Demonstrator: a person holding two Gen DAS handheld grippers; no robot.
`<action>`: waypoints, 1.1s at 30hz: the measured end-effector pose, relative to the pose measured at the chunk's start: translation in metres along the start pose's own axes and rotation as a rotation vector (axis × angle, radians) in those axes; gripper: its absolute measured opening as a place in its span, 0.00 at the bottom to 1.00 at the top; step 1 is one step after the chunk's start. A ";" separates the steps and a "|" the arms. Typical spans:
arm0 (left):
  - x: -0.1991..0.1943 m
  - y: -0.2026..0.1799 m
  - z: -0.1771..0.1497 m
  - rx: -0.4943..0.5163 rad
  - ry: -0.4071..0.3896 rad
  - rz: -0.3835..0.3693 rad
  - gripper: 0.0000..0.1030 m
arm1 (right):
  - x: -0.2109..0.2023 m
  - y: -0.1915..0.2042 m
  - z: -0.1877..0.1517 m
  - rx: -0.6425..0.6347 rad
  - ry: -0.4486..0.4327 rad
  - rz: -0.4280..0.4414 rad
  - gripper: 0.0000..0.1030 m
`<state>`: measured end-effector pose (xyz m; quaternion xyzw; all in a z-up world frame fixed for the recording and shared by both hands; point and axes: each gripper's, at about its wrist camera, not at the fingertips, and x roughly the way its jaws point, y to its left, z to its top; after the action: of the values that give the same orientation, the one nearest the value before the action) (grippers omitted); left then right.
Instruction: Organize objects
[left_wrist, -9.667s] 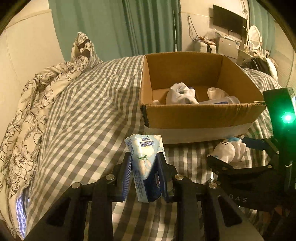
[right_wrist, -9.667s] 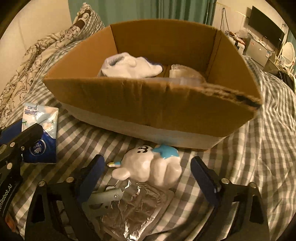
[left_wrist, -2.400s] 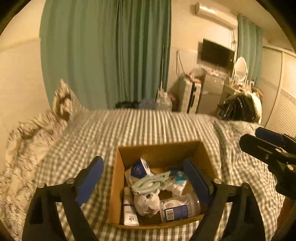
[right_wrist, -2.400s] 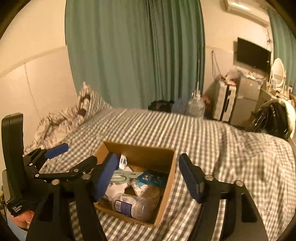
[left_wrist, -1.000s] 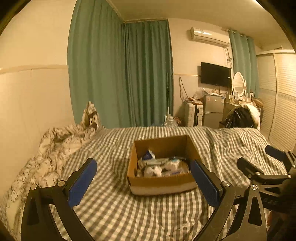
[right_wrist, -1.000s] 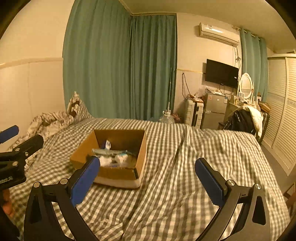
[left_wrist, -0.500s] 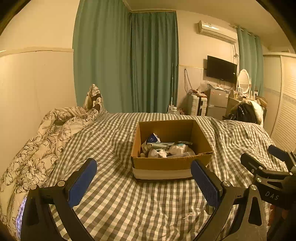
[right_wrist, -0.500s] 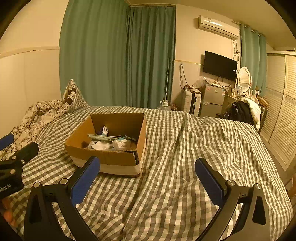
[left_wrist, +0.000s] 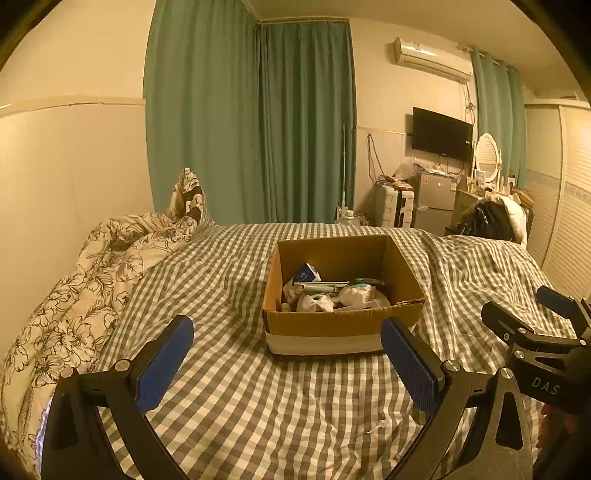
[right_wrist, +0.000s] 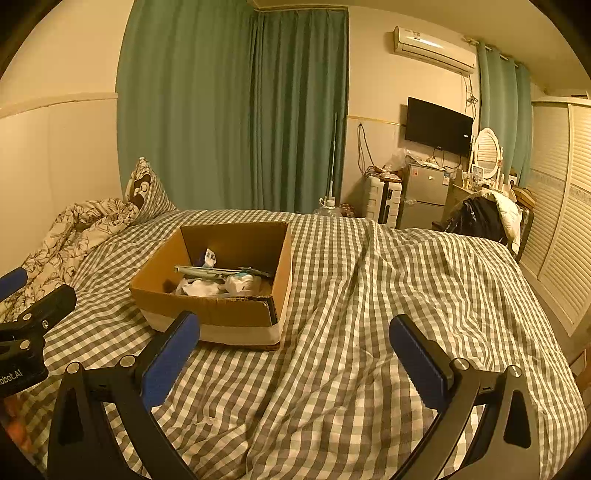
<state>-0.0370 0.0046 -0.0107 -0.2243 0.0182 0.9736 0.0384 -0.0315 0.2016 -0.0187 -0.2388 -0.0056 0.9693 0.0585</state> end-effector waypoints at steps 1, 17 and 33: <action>0.000 0.000 0.000 0.000 0.001 0.001 1.00 | 0.000 0.000 0.000 0.001 -0.001 -0.001 1.00; 0.003 0.001 -0.002 -0.005 0.014 -0.001 1.00 | -0.001 0.000 0.000 0.005 0.000 -0.003 1.00; 0.003 0.001 -0.003 -0.001 0.019 0.001 1.00 | -0.001 0.003 -0.002 0.009 0.003 -0.004 1.00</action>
<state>-0.0388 0.0040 -0.0146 -0.2336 0.0184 0.9714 0.0375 -0.0305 0.1988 -0.0201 -0.2399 -0.0017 0.9689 0.0613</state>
